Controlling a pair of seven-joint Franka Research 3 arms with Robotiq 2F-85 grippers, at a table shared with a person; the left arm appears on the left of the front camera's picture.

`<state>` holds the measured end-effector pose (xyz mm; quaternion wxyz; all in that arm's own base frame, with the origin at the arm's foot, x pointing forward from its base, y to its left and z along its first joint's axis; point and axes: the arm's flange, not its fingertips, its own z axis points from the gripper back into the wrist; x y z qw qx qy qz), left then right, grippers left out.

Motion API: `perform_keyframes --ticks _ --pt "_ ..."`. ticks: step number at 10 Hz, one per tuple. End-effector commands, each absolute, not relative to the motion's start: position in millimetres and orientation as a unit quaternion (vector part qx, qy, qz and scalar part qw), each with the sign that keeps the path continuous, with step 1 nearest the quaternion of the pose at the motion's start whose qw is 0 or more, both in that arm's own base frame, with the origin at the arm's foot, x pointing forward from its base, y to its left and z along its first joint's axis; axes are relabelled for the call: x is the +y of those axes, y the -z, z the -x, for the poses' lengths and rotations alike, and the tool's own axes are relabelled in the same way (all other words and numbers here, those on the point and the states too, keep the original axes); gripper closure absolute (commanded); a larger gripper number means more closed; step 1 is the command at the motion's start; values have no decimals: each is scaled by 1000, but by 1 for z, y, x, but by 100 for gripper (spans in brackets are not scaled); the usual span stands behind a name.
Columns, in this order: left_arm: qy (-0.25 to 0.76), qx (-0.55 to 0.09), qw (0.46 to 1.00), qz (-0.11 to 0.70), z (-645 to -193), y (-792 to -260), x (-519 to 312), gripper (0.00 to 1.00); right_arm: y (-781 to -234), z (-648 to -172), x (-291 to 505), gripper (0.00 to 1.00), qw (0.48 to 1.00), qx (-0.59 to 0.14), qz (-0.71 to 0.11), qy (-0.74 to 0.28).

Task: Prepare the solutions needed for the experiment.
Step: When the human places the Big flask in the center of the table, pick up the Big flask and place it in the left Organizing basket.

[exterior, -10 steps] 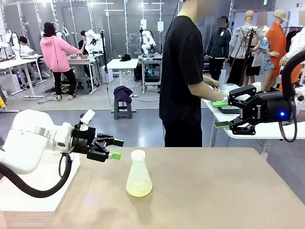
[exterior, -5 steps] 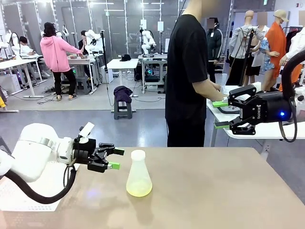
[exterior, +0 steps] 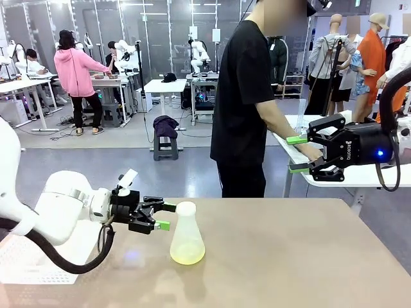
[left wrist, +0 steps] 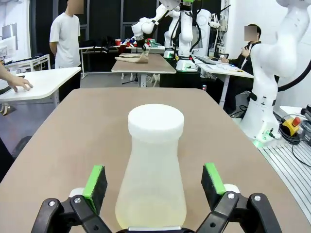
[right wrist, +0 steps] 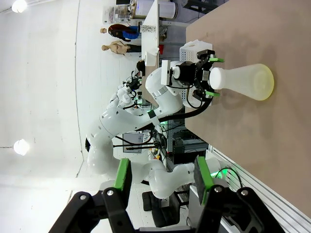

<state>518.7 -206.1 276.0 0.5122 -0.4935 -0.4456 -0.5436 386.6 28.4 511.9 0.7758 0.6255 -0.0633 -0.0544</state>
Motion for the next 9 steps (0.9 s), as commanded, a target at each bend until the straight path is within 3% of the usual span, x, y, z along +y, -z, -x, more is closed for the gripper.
perform_keyframes --ticks 1,9 --pt "532 -443 509 511 -525 -275 -219 0 -512 -386 28 34 773 -63 -629 51" --pt "519 -432 470 568 -527 -260 -267 0 -512 -386 28 34 773 -63 -629 51"
